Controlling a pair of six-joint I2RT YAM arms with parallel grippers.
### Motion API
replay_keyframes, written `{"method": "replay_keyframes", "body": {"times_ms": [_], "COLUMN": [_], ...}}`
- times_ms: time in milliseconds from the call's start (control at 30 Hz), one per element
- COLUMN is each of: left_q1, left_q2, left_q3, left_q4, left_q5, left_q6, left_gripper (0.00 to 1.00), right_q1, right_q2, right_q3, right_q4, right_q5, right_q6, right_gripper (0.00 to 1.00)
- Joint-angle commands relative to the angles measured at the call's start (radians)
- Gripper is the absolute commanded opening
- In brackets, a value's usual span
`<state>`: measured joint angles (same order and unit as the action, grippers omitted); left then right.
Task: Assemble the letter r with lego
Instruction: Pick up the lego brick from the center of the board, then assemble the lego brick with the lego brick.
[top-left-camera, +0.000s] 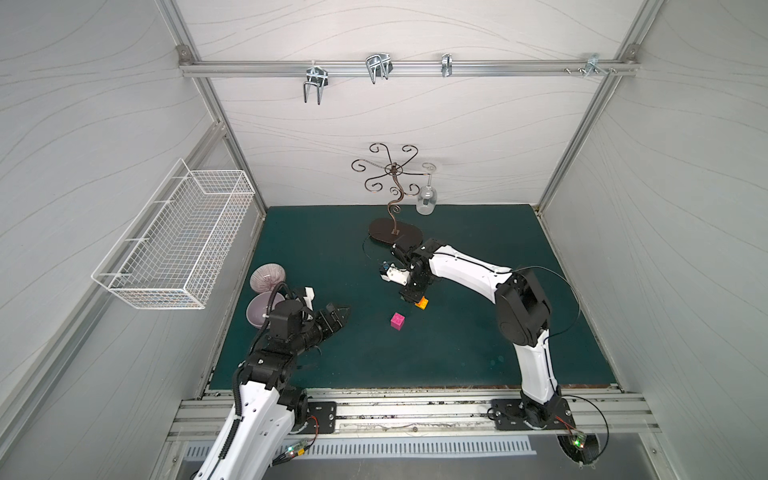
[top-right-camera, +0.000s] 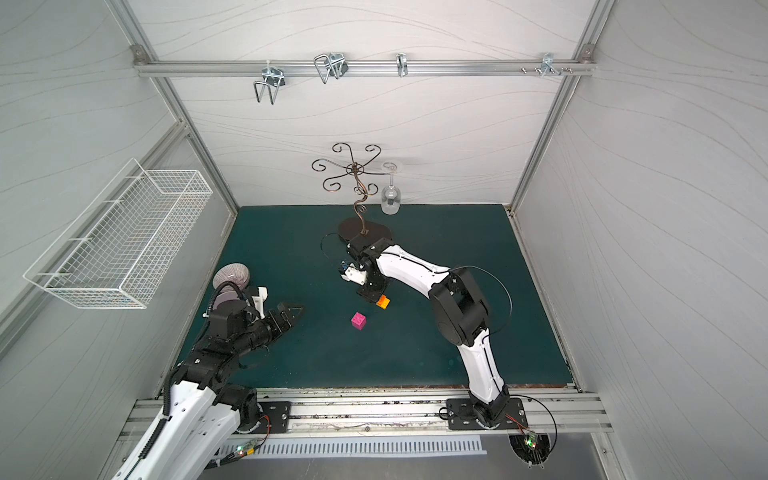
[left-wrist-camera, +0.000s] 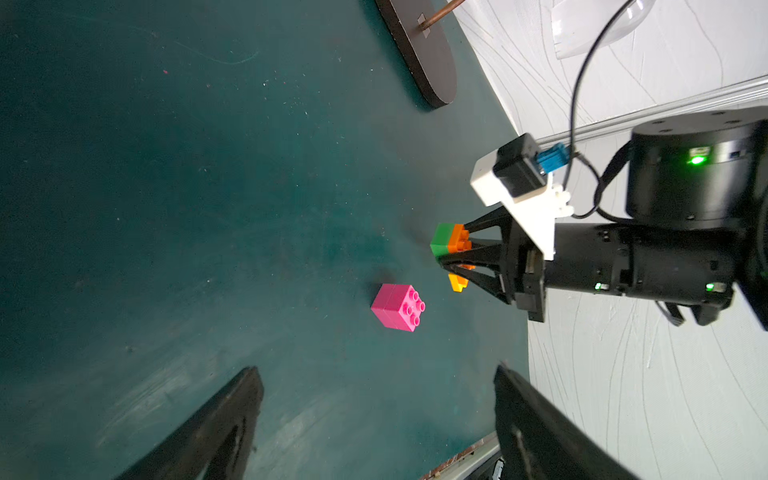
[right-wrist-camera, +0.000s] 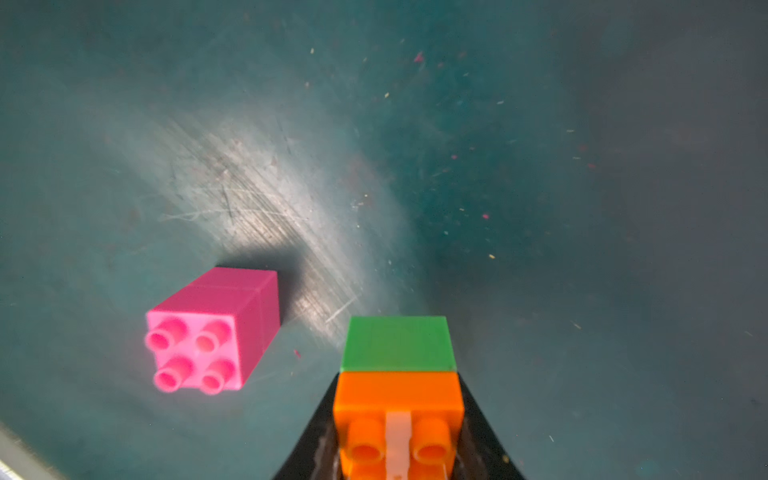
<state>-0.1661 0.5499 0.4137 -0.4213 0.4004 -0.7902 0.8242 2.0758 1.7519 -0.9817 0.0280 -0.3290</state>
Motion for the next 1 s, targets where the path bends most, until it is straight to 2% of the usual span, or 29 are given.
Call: {"method": "replay_keyframes", "body": {"times_ms": [0,233,433,700,967], "left_q1": [-0.001,-0.002,-0.003,-0.002,-0.003], "left_q2": [0.022,0.125,0.228,0.115,0.039], "left_q3": [0.030,0.007,-0.067,-0.140,-0.184], "left_q4": [0.005,-0.004,0.079,0.103,0.084], "left_q5": [0.007,-0.004,0.092,0.089,0.078], "left_q6": [-0.015,-0.106,-0.201,-0.288,-0.331], "left_gripper": [0.91,0.91,0.89,0.89,0.89], "right_q1": [-0.003,0.036,0.113,0.177,0.195], "right_q2": [-0.013,-0.066,-0.042,-0.005,0.046], "right_q3": [0.056,0.076,0.112,0.120,0.132], "right_q4": [-0.174,-0.251,-0.302,-0.299,-0.313], "right_q5": [-0.001,-0.072,-0.043,-0.027,-0.001], "right_q6": [0.072,0.218,0.249,0.286,0.253], "right_gripper": [0.00,0.00,0.00,0.00,0.00]}}
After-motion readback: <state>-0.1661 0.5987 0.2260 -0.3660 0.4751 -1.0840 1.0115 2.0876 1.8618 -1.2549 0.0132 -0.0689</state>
